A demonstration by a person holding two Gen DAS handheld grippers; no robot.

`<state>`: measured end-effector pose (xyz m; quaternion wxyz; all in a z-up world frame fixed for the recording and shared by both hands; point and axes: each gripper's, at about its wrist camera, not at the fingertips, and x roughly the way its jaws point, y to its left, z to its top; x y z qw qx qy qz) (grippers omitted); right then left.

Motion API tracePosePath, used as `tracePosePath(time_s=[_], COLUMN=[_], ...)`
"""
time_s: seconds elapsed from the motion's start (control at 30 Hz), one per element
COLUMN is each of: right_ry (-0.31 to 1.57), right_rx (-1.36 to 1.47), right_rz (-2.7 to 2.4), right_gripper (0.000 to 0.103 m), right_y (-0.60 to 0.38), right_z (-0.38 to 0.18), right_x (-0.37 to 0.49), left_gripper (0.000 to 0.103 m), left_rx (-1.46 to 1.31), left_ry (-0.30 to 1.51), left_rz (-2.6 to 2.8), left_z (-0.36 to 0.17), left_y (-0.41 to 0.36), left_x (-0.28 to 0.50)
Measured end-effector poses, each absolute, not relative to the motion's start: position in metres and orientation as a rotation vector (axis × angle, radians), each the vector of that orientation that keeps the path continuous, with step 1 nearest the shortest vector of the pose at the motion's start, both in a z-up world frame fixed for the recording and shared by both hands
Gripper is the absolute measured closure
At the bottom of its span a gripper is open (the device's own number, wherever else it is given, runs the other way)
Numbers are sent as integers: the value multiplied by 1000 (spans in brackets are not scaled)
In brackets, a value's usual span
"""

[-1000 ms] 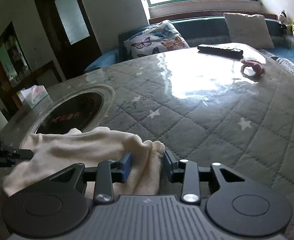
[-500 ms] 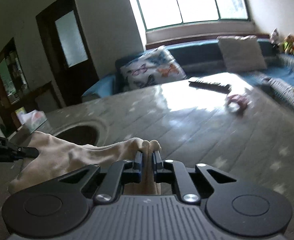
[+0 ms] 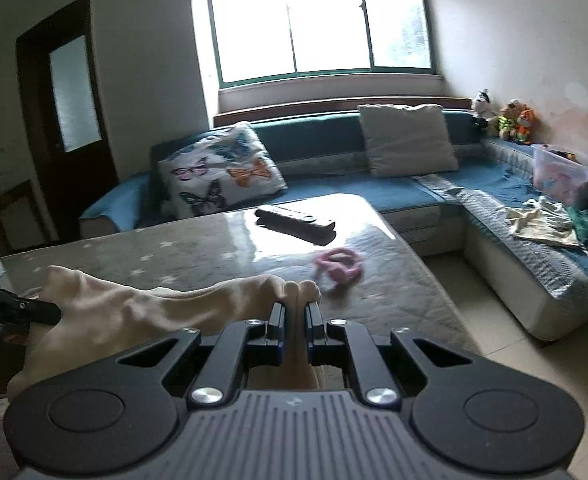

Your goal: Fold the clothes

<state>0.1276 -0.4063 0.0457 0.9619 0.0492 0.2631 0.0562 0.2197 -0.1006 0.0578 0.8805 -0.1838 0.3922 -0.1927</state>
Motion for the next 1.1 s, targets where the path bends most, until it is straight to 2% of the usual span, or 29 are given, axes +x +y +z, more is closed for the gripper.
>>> tracePosePath(time_s=[0.3,0.5,0.87,0.93,1.0,1.1], right_ry=[612,642,699,711,710,697], right_rx=[90,74,39,28,23,19], right_rz=[34,103,208,199,190,194], right_gripper=[91,91,91,89,82,82], right_y=[-426,-406,-371,-369,-369,-370], right_z=[16,7,-13,-20,-23,-18], right_x=[156,178,218,224,227,223], left_gripper=[84,84,85,85,85,84], left_rx=[-277,-242,-176,-175,-174,-161], left_ry=[838,824,877,879,880,862], left_rz=[-348,-399,-450,-446,-445,-456], left_z=[42,44,13,9,6,13], left_y=[-105,-120,-152,-153,-154,-156], left_x=[238,249,285,290,293,289])
